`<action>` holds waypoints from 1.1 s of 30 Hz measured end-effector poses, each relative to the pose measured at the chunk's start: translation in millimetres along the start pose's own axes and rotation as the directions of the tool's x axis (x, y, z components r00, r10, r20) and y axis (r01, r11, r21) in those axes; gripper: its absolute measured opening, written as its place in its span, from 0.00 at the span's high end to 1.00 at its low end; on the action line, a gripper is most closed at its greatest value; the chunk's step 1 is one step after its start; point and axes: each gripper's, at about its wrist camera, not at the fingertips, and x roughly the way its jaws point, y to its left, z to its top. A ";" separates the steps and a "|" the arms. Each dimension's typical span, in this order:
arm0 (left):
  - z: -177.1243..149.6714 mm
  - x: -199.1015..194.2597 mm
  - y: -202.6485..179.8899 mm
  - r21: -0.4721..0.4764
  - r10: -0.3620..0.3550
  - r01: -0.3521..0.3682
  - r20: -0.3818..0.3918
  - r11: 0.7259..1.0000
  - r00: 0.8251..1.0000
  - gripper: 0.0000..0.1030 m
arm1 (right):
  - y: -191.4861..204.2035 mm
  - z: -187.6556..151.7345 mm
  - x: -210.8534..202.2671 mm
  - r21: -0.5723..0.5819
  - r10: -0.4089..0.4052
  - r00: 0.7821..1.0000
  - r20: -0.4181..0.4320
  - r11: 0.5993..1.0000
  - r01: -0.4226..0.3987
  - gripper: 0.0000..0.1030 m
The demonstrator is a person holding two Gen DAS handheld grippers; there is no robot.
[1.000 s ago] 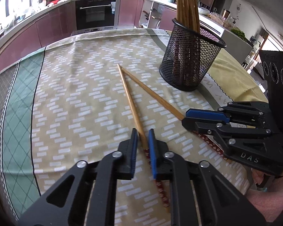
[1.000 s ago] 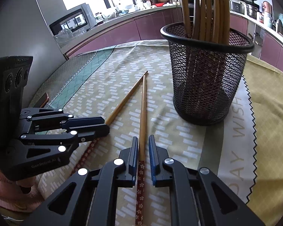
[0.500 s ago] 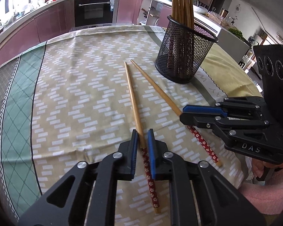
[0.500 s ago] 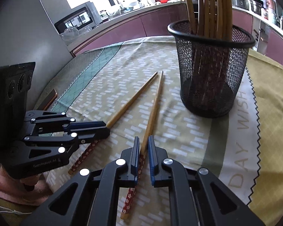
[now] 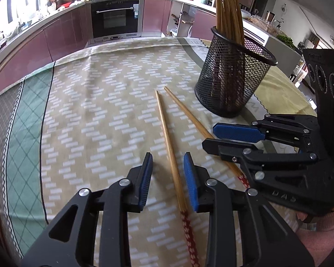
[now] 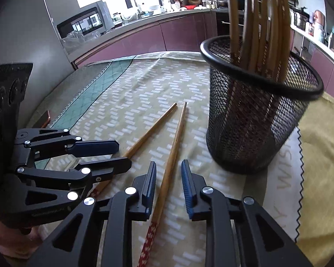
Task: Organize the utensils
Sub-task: 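Close the left gripper on a chopstick while the right gripper grasps another, then lift the left gripper's chopstick toward the mesh cup while the right gripper follows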
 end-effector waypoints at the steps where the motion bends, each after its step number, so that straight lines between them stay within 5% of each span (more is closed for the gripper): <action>1: 0.8 1.4 -0.1 0.004 0.004 -0.004 0.001 1.000 1.000 0.73 | 1.4 1.5 1.9 -0.010 -0.008 1.000 0.002 1.000 0.008 0.79; 6: 6.5 6.4 -1.5 0.023 0.020 -0.020 0.006 1.000 1.000 0.74 | 0.4 6.0 5.2 -0.015 -0.022 1.000 0.004 1.000 0.022 0.85; 13: 8.2 8.8 -1.6 0.015 0.021 -0.021 0.011 1.000 1.000 0.90 | -6.7 2.5 2.4 0.027 -0.003 1.000 0.009 1.000 0.003 0.92; 24: 3.0 3.4 1.4 -0.033 -0.022 0.023 0.015 0.999 1.000 0.93 | -20.4 -3.8 -13.7 0.095 0.119 0.992 0.035 0.988 -0.122 0.94; 33: -0.9 0.5 -3.9 -0.021 -0.037 0.037 0.015 0.999 0.999 0.93 | -9.7 -3.1 -2.4 0.048 0.112 0.993 -0.029 0.993 -0.111 0.91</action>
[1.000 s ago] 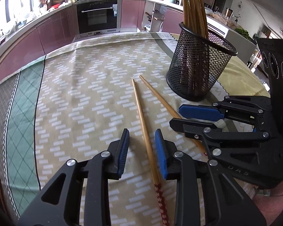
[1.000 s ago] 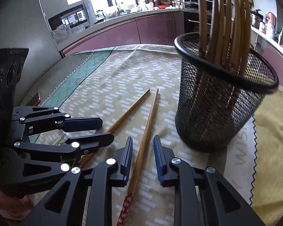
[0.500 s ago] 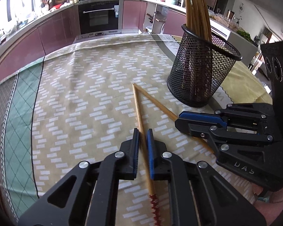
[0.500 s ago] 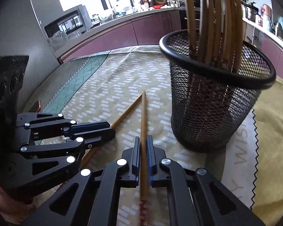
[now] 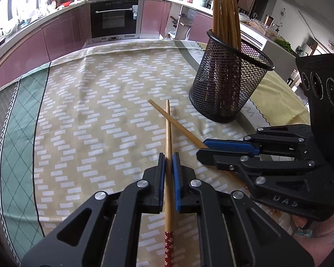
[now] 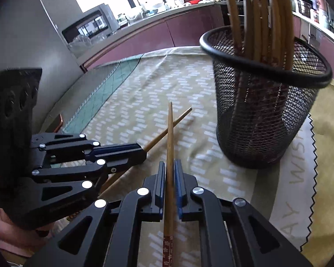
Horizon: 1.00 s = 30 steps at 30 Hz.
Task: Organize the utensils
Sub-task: 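Lift the left gripper's chopstick toward the mesh cup while the right gripper follows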
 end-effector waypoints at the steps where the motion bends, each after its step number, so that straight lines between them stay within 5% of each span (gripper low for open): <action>1: 0.2 0.0 -0.3 0.001 -0.001 0.001 0.000 1.000 1.000 0.93 | 1.8 0.4 0.3 -0.009 -0.007 1.000 -0.002 1.000 0.007 0.91; 21: 9.7 10.3 -9.6 0.056 0.030 -0.029 -0.022 0.998 0.999 0.86 | -1.9 -2.8 -10.6 0.013 -0.006 0.999 0.049 1.000 0.006 0.94; 30: 9.8 9.2 -9.0 0.032 0.041 -0.040 -0.015 0.999 0.999 0.93 | -4.8 -9.1 -27.2 0.009 0.009 0.996 0.088 1.000 -0.010 0.94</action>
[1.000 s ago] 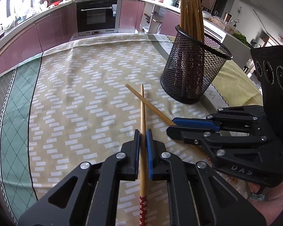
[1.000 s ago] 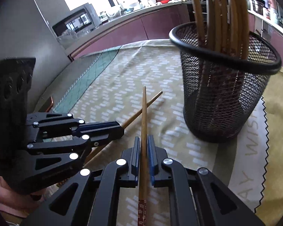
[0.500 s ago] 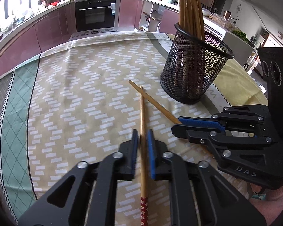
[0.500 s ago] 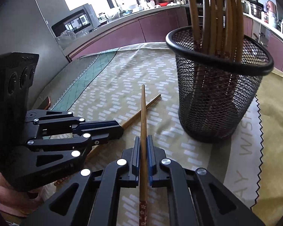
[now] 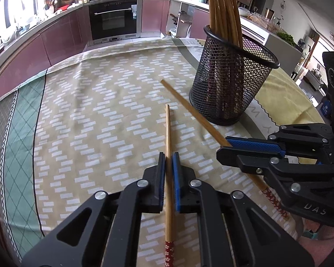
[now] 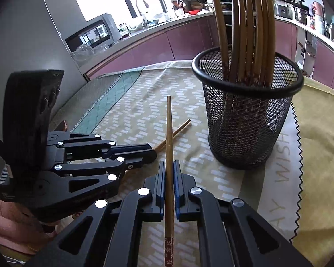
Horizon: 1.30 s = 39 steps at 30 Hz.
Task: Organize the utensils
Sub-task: 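Lift the left gripper's chopstick toward the mesh cup while the right gripper follows, then carry the upright chopstick in the left gripper over the cup while the right gripper carries its own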
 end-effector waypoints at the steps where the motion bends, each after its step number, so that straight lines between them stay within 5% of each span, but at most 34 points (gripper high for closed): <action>1: -0.3 -0.9 0.4 -0.002 -0.004 0.004 0.002 1.000 1.000 0.93 | 0.3 -0.5 -2.8 -0.002 0.002 1.000 0.006 1.000 -0.002 0.94; 39: 3.1 -79.9 7.9 -0.049 -0.182 0.193 0.174 0.980 0.968 0.93 | -0.6 2.0 -81.3 -0.026 -0.005 0.982 0.188 1.000 0.010 0.94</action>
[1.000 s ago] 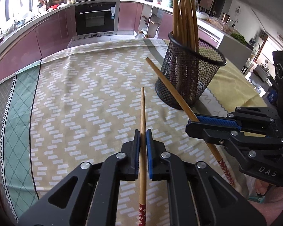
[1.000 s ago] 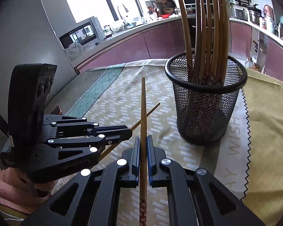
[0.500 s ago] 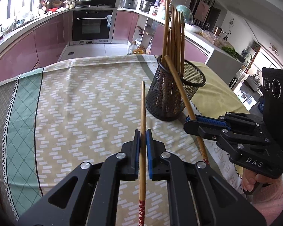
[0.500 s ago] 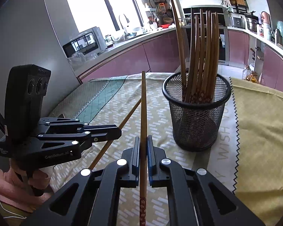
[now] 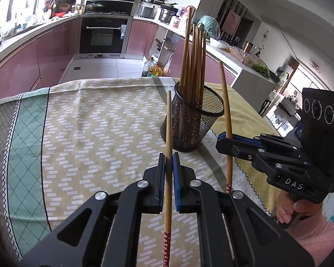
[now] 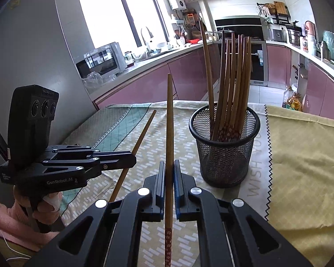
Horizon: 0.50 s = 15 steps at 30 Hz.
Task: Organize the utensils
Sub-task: 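Carry the upright chopstick in the left gripper over the cup while the right gripper carries its own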
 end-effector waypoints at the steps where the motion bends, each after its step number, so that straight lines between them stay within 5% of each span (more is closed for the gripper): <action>1: 0.5 -0.4 0.6 0.000 -0.002 0.002 0.002 1.000 1.000 0.93 | -0.4 0.6 -1.2 0.001 -0.001 1.000 0.004 1.000 0.000 0.94; 15: -0.1 -13.1 2.1 0.003 -0.053 0.053 0.023 0.999 0.998 0.93 | 2.4 3.1 5.5 -0.013 0.024 1.000 -0.014 1.000 -0.024 0.94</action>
